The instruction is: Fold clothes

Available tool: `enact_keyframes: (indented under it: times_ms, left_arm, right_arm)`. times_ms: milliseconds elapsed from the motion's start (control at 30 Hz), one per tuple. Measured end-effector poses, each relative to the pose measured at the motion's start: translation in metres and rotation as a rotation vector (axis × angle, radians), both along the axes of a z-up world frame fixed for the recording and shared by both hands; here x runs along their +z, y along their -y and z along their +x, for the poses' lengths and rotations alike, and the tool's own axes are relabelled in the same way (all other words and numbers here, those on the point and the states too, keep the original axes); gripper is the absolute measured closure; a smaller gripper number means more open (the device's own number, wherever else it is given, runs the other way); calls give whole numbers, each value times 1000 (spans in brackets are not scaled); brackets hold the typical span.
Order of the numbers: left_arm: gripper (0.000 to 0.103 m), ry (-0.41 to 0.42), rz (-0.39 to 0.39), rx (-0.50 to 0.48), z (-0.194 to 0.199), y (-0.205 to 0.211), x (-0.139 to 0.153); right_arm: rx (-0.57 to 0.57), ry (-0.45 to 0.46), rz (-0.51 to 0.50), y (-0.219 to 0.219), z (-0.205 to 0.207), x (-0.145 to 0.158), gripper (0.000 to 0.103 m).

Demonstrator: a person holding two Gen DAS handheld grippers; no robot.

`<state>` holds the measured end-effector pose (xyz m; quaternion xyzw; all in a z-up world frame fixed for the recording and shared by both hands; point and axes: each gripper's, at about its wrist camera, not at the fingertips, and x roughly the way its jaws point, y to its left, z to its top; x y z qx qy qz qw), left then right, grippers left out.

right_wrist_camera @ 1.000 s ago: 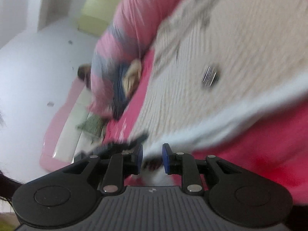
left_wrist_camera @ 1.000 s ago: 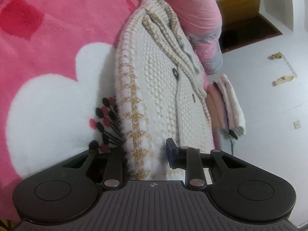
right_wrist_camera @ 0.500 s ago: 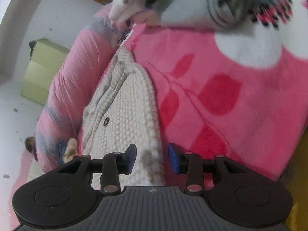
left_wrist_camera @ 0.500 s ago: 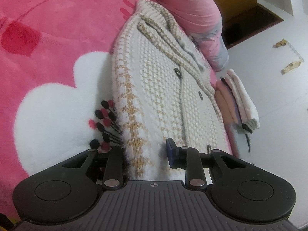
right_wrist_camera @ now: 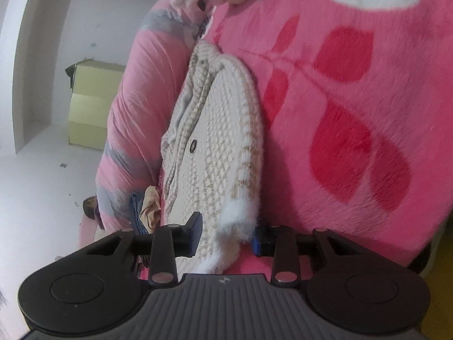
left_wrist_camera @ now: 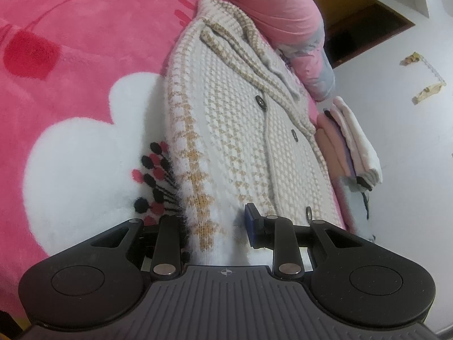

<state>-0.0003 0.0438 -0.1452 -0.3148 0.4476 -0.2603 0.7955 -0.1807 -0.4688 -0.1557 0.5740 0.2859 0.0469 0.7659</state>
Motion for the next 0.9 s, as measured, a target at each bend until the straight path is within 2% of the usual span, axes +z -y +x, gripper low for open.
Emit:
enact_keyframes:
  times_ms: [167,533,633,700,767,900]
  left_arm:
    - [76,1,-8,-1,-1,0,-1]
    - [76,-7,-45,-8,2,-3,-5]
    - [76,-6,-53,-5,2,-4,-6]
    - [76,0,-49,-3,1,-3,-6]
    - [77,12,-38,1,0,-2,-5]
    - [86,40,-24,11,-2,-1,-1]
  right_arm:
    - [4,-8,-2,-17,12,0,66]
    - [-7,-58,-76,-48,23,5,67]
    - [-23,-76,-97,-51,25,5,74]
    - [-33,-91,-103,-53,27,4,83]
    - [-45,-102,-102,-54,27,3,89]
    - [-50,-96,-117,-56,27,5,91]
